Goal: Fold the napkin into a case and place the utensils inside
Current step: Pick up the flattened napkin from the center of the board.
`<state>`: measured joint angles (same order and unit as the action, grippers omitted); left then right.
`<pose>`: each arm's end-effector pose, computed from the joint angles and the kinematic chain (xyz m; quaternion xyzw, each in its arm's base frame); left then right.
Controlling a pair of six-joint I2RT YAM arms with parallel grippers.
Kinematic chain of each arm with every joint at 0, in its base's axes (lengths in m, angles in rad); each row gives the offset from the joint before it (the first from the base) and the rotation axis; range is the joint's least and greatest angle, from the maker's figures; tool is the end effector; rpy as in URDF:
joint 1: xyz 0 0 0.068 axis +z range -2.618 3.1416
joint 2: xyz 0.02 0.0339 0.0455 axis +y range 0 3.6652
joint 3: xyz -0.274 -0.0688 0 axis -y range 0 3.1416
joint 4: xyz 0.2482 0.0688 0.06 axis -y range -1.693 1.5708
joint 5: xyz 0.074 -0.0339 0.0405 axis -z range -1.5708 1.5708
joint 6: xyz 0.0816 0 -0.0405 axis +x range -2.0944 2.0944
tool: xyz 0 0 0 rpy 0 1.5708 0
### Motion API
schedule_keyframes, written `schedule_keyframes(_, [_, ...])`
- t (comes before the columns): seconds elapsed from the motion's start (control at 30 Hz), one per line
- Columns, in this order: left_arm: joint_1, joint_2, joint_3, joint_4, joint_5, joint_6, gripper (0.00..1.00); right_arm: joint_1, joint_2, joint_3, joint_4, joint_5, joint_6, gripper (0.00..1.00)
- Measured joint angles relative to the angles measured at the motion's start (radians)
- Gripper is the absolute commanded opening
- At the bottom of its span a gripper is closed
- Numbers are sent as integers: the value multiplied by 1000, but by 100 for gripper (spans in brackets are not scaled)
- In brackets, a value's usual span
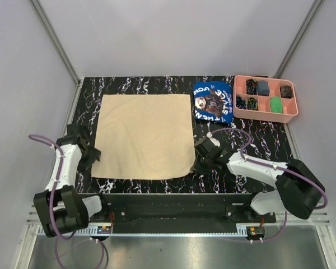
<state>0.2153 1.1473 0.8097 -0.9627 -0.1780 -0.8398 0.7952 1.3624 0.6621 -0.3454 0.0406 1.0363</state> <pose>0.1949 0.0574 0.1890 -0.5072 0.8467 0.0426 0.1549 0.1912 0.1903 0.1329 0.1213 0.9579 0.1938 0.1736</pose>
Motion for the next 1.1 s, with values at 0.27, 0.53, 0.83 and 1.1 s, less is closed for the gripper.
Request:
schedule_keyframes(0.27, [174,6,-54,-66,-26,-74,37,0,-39,63,10,52,-77,0])
schedule_keyframes(0.53, [191,139,-149,26,26,-72,40,-28,-33,71,43,18,-127,0])
schedule_keyframes(0.83, [192,156,-171,83,62,-43,38,-55,-31,61,88,-25,-130,0])
schedule_keyframes(1.1, [192,46,-171,86,59,-49,46,-63,-23,35,93,-35,-136,0])
